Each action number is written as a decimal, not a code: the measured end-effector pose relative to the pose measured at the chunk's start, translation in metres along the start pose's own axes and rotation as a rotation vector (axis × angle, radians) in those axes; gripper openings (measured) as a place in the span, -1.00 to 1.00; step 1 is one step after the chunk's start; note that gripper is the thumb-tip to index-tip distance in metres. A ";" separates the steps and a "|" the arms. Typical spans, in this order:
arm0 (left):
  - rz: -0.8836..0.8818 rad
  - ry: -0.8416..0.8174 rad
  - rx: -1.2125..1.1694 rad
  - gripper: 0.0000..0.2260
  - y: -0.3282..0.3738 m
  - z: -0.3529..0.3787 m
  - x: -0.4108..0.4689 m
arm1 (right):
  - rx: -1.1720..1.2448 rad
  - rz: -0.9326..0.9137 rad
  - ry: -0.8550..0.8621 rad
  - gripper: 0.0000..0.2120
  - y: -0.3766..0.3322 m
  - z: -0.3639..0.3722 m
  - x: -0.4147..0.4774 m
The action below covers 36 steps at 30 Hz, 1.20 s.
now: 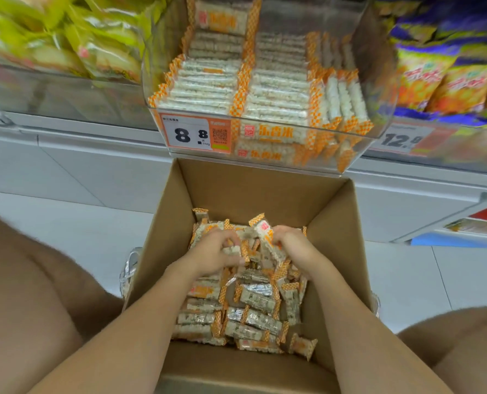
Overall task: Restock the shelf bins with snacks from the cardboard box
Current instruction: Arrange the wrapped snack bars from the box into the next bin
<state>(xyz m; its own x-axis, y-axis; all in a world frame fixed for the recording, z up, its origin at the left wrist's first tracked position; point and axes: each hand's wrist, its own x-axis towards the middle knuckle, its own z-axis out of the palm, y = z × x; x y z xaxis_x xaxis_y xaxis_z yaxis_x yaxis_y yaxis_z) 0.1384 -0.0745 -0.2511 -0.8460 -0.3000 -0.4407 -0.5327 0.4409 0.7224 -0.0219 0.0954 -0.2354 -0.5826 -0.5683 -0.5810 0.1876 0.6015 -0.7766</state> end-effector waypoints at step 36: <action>0.314 0.352 -0.331 -0.68 0.193 -0.212 -0.110 | -0.924 -0.972 0.308 -0.49 -0.250 -0.021 -0.139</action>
<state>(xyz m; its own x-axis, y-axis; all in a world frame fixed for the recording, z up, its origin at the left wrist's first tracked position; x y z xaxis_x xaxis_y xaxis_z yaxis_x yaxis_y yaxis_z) 0.1336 -0.1360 0.0495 -0.8739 -0.4859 -0.0149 -0.1737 0.2834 0.9431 -0.0044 0.0361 0.0445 -0.3484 -0.8978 0.2694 -0.9112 0.2569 -0.3220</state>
